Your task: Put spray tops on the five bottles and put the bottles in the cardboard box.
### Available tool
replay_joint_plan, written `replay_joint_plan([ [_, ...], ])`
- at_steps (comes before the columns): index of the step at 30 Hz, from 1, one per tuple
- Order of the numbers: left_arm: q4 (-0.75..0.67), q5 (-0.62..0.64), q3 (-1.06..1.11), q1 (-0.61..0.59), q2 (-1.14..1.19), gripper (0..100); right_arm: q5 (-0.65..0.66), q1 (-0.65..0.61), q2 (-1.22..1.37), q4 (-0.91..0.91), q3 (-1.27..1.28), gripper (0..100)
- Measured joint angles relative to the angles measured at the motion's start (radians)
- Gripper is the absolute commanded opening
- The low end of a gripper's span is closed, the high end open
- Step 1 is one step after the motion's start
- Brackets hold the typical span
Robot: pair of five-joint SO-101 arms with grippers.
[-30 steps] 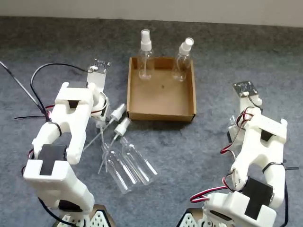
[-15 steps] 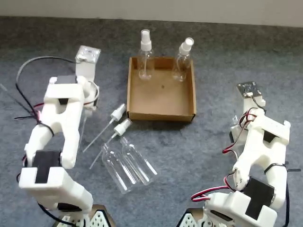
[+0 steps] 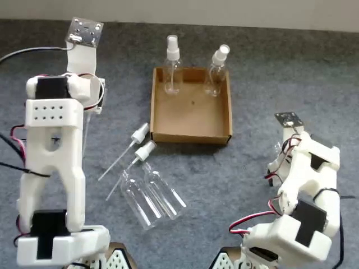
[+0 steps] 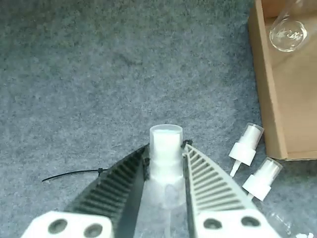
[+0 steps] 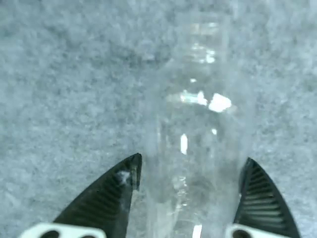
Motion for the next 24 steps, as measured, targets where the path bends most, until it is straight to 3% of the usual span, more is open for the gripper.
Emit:
replay_joint_plan([
  [11, 0.046, 0.0, 0.044, 0.046, -0.13, 6, -0.17, -0.081, 0.0, 0.011, -0.147, 26.0],
  [24, 0.046, 0.0, 0.063, 0.046, -0.166, 6, -0.189, -0.152, 0.006, 0.055, -0.21, 26.0],
])
